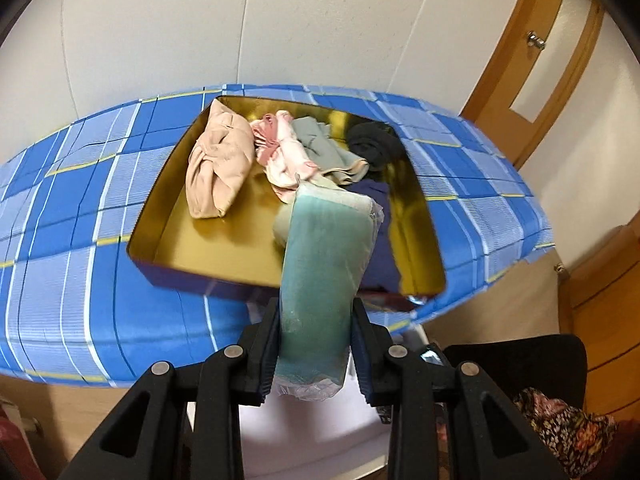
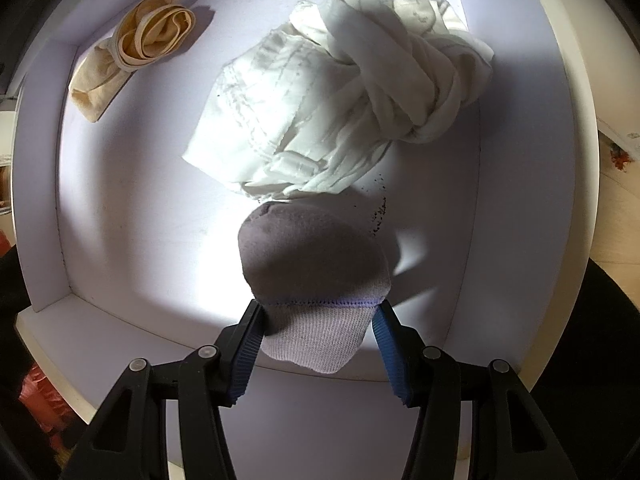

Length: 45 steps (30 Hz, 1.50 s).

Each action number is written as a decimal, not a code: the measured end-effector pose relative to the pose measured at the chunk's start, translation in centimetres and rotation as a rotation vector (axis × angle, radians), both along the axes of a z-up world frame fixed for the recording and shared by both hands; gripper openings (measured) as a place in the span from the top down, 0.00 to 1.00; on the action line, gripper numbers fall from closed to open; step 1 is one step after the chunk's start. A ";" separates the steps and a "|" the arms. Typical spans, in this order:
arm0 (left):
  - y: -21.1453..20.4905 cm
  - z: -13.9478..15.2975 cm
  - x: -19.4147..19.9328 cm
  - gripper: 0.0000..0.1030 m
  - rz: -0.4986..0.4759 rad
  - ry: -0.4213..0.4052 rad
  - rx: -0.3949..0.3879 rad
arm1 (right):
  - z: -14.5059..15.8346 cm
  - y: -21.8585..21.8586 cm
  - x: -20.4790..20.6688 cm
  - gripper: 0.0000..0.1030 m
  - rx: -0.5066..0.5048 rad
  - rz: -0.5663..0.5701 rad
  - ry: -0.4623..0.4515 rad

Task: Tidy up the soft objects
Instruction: 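Carry the teal package with the left gripper into the tray while the right holds grey cloth, then open the left gripper to release the teal package in the tray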

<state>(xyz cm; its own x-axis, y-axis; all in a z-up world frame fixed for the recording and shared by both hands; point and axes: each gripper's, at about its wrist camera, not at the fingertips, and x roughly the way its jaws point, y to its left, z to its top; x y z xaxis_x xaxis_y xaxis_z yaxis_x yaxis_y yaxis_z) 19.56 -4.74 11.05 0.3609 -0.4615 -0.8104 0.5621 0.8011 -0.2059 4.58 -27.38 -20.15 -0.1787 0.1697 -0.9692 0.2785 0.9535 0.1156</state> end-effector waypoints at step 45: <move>1.6 -3.6 -0.3 0.61 0.208 -0.174 0.188 | -1.0 1.0 0.1 0.47 0.008 0.002 0.014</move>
